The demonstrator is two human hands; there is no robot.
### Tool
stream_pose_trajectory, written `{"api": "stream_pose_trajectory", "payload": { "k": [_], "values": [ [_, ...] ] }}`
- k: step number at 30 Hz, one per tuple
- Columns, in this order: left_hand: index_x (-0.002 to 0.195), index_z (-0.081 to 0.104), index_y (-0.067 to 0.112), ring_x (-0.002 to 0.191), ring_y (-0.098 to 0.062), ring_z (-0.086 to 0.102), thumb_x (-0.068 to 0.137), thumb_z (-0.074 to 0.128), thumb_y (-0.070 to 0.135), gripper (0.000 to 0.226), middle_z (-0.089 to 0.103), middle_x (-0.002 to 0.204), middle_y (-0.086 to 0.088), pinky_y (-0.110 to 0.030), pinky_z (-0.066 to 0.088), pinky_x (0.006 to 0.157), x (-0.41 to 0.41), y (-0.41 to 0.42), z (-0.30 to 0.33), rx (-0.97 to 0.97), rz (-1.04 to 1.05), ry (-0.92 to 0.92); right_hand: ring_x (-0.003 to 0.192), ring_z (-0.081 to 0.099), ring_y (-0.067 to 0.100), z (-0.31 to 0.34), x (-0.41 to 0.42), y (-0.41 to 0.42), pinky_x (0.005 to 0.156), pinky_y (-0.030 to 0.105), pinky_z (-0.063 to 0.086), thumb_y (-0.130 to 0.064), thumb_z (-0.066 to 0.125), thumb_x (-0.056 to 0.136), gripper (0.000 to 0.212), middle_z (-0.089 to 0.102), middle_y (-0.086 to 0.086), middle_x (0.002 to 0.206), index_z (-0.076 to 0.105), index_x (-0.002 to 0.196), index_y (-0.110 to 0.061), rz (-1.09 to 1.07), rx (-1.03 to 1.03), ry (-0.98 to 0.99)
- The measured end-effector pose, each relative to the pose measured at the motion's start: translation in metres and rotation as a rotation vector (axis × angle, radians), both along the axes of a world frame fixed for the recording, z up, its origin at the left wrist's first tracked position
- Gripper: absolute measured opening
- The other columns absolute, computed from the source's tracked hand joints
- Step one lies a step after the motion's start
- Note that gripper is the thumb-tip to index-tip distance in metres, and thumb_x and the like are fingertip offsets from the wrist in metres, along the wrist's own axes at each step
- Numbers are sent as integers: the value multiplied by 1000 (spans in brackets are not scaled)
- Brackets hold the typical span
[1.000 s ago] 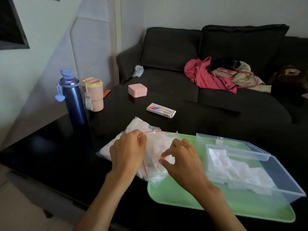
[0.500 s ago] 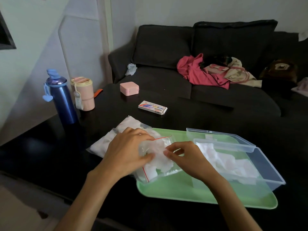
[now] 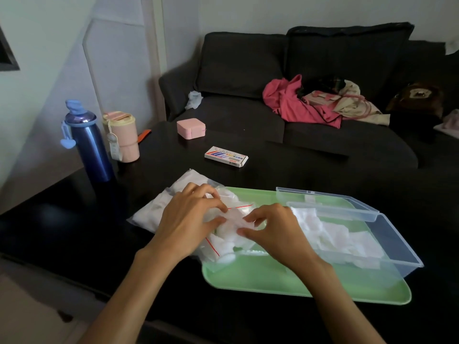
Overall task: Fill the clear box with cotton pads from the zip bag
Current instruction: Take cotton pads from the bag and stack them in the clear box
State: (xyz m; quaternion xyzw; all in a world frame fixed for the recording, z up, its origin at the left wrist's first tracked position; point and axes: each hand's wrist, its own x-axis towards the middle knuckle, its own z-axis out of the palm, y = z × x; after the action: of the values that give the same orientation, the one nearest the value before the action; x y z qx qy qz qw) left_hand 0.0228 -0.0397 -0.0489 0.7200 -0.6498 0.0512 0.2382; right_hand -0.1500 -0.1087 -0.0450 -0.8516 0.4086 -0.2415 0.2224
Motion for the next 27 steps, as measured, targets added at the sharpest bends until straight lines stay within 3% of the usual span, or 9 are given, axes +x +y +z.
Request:
{"api": "stream_pose_trajectory", "payload": {
  "k": [3,7,11,14,16,18,21,24,27],
  "values": [
    [96,71,38,105,-7,44,82,66,46,17,56,113,19,-22,38,79,3,-1,1,-22,60,-17,73,63,1,5,-11,-7,62,8,44,-29,79,73,18,68,-12,78,75,86,-18,5,81,-87],
    [99,69,39,111,-10,43,80,69,36,19,56,116,18,-29,38,89,1,-2,2,15,56,21,79,69,14,12,-22,-15,73,20,54,-17,74,79,13,73,1,86,68,87,-10,-28,320,-327],
    [105,65,40,114,-10,43,75,69,28,32,55,120,18,-29,36,95,2,-6,5,86,44,92,77,70,15,21,-27,-16,69,20,57,-12,72,80,18,74,4,83,67,96,-4,-83,603,-593],
    [109,64,36,118,-10,46,73,67,26,37,57,120,16,-30,36,100,-3,-12,14,40,-19,256,80,70,14,26,-30,-16,70,20,57,-10,69,82,25,74,6,90,65,106,-3,-89,729,-716],
    [107,64,38,110,2,45,75,64,34,32,58,112,23,-16,35,92,-15,-15,22,-86,-44,461,79,70,10,28,-32,-16,65,17,55,-10,67,83,24,74,3,89,65,107,-9,-68,798,-806],
    [108,62,40,99,13,48,77,61,46,32,59,101,30,-7,36,82,-30,-18,29,-125,-72,612,83,70,10,30,-36,-15,66,17,54,-11,67,84,25,73,1,93,66,109,-15,-20,827,-866],
    [108,62,36,88,12,60,73,65,60,43,68,94,24,-13,47,79,-46,-23,31,-72,-128,750,93,69,15,30,-41,-13,72,21,55,-9,68,81,35,73,2,102,64,114,-20,47,755,-897],
    [96,67,34,86,4,66,78,72,39,19,72,88,19,-10,49,73,-56,-31,30,-94,-226,850,103,66,16,28,-49,-14,87,28,54,-8,70,78,40,70,-1,109,64,114,-24,69,608,-872],
    [93,69,32,88,0,67,79,70,35,14,72,89,16,-17,50,78,-60,-36,28,-113,-275,831,105,65,16,33,-59,-17,89,27,53,-17,70,78,30,69,-2,112,69,108,-23,152,691,-892]
  ]
}}
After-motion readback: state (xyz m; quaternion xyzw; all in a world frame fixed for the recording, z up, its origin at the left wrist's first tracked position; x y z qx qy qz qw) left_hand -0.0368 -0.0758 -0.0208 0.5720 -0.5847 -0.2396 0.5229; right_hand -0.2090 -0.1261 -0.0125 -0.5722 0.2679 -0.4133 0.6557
